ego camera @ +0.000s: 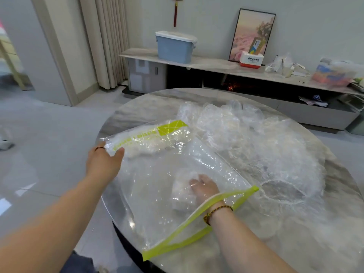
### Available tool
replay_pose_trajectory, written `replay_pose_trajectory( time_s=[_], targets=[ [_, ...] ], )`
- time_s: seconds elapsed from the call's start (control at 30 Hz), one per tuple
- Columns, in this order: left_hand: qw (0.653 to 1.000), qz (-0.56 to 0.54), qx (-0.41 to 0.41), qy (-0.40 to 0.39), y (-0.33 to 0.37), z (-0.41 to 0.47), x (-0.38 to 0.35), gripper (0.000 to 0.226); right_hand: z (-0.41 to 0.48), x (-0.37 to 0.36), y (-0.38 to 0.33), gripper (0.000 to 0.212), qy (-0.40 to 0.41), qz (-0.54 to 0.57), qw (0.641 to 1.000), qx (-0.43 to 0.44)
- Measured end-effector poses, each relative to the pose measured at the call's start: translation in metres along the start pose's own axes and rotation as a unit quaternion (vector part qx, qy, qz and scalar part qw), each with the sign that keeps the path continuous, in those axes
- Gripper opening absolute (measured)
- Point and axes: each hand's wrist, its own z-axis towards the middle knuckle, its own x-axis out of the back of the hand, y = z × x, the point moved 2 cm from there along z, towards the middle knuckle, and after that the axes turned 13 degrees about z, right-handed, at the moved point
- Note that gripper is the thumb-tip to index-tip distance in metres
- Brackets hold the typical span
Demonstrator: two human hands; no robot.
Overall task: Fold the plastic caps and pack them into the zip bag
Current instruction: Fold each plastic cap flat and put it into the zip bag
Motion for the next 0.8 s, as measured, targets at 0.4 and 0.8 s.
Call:
replay_pose_trajectory(
  time_s=[0.4,0.8],
  targets=[
    [0.982,-0.083,0.149,-0.08,-0.01,0.038,-0.052,0.044,0.03,-0.036,0.002,0.009,-0.057,-0.05,0.996,0.038],
    [0.987,-0.081,0.098,-0.096,-0.004,0.041,-0.059,0.031,0.103,-0.061,-0.032,0.011,0.115,0.047,0.985,0.123]
  ],
)
